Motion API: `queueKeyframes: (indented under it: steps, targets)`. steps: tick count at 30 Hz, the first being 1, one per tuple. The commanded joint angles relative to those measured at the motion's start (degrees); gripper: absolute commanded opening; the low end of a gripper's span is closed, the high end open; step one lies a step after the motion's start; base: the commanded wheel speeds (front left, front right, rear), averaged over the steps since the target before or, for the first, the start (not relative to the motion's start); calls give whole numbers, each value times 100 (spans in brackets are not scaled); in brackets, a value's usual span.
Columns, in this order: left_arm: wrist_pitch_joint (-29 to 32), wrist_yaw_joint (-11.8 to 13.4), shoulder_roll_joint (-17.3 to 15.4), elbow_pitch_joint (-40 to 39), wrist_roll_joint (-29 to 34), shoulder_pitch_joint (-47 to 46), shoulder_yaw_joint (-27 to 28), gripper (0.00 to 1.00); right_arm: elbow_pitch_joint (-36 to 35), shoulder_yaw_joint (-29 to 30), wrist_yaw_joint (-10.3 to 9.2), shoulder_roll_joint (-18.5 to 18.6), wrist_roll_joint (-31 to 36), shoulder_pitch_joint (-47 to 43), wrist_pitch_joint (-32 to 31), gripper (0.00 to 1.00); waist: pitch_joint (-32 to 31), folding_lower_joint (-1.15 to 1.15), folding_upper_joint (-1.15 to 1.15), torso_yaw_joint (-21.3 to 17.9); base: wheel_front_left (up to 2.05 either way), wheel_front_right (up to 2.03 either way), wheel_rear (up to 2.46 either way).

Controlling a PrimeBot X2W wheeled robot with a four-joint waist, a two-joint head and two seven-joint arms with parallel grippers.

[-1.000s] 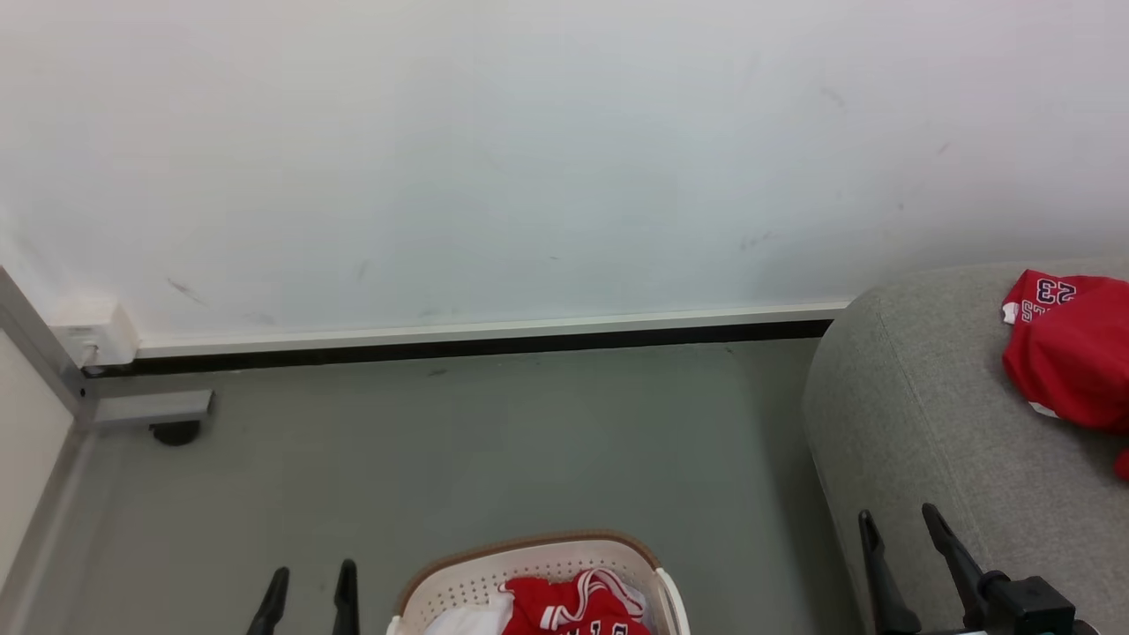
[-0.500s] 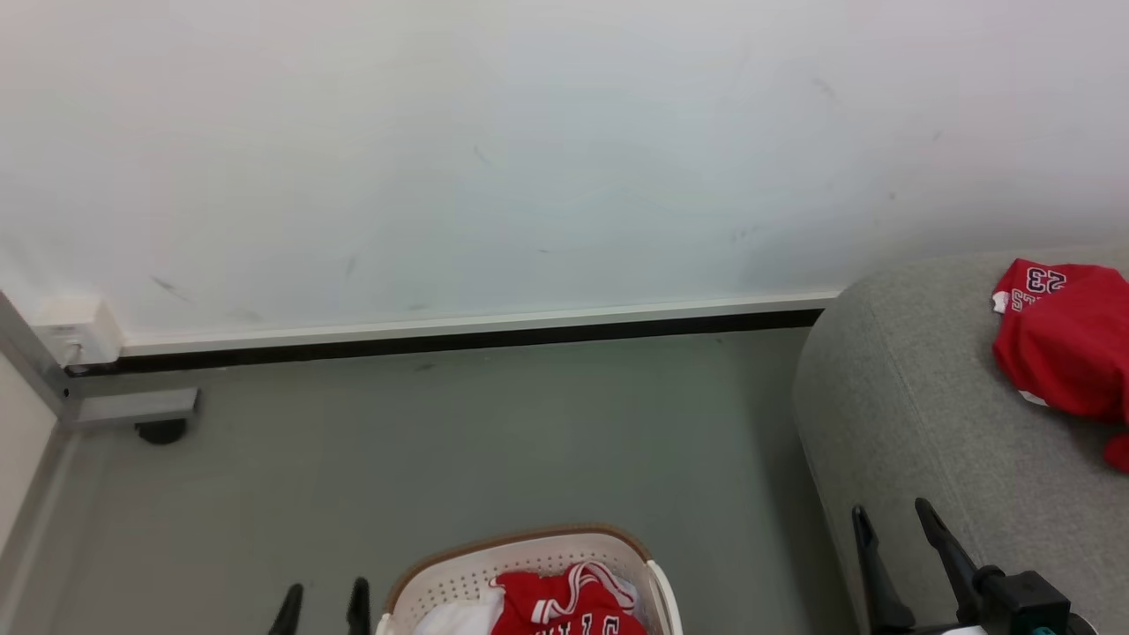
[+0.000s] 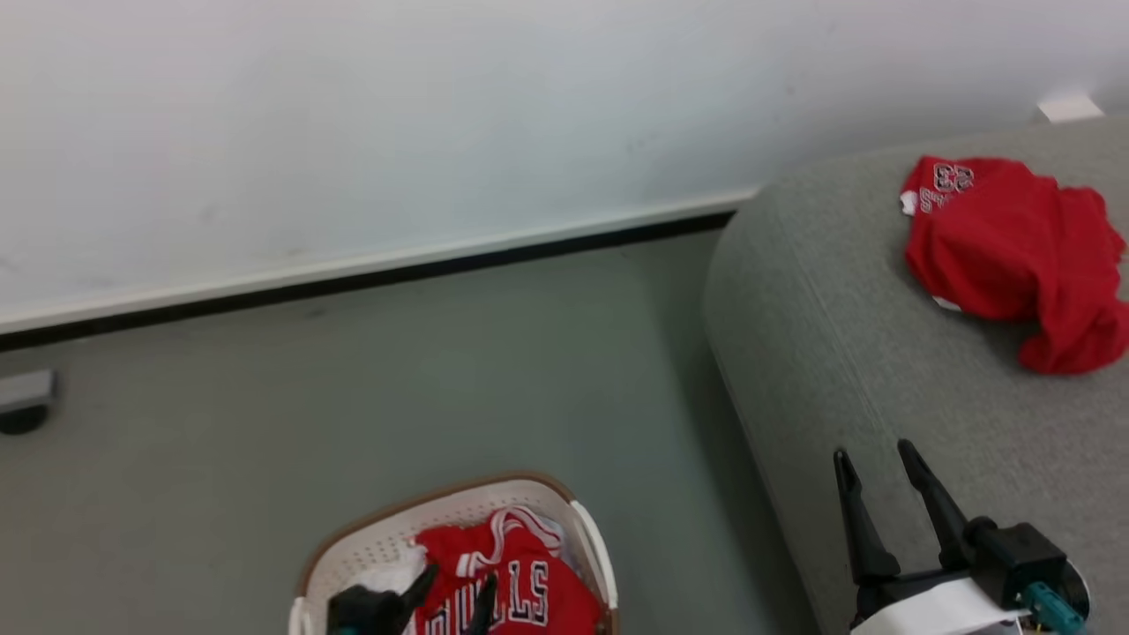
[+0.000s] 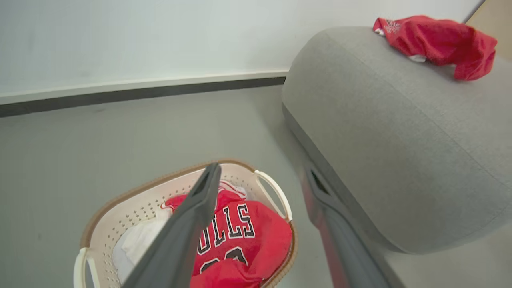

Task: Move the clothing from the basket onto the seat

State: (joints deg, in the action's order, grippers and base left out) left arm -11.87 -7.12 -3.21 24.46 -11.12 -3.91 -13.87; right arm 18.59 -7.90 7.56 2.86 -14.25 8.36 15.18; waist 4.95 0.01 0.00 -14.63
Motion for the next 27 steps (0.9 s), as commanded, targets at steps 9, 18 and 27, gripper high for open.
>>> queueKeyframes:
  steps: [9, 18, 27]
  targets:
    - [918, -36, -258, 1726, 17, -1185, -761, 100, -352, -198, -14, 5, -384, 401, -4, 100, 1088, -1, 0, -917, 0, 0, 0]
    - [1255, -27, -370, 2934, -186, -1893, -1217, 100, -632, -259, -14, 8, -643, 674, -5, 100, 1774, -1, 0, -1274, 0, 0, 0]
    - [1213, -28, -568, 3514, -328, -2441, -1559, 100, -853, -214, -14, 6, -784, 854, -4, 100, 2484, -1, 0, -1386, 0, 0, 0]
